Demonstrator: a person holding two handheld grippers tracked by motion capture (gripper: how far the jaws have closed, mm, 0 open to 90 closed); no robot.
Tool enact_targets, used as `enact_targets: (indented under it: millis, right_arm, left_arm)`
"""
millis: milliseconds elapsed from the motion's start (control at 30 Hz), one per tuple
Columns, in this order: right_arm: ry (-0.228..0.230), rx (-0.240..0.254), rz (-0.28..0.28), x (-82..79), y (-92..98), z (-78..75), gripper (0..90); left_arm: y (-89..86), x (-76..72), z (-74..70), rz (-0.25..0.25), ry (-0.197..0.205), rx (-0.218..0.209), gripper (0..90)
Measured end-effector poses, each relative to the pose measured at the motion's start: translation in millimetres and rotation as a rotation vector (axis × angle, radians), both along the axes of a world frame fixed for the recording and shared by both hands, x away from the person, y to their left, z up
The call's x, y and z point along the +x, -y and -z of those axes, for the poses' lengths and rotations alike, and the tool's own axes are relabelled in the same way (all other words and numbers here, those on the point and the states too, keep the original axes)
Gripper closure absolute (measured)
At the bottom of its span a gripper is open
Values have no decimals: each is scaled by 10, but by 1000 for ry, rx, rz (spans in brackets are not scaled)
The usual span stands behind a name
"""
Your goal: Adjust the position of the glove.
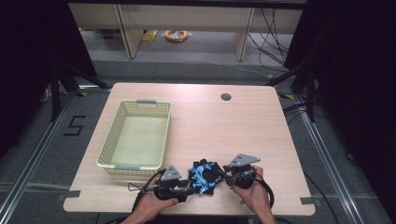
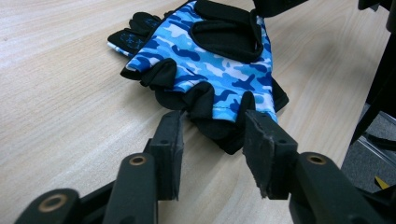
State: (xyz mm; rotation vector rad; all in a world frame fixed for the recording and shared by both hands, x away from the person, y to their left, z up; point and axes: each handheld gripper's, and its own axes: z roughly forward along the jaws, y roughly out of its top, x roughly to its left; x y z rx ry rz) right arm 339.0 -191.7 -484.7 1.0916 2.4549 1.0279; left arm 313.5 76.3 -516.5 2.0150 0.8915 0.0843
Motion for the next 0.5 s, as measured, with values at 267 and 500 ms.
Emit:
enact_targets:
  millis: [267, 500]
  right_arm:
    - [-48, 67, 13, 163, -60, 139, 655]
    - [-80, 107, 1, 181, -75, 174, 693]
  left_arm:
    - [12, 6, 5, 9, -10, 9, 723]
    - [-4, 13, -1, -1, 0, -6, 837]
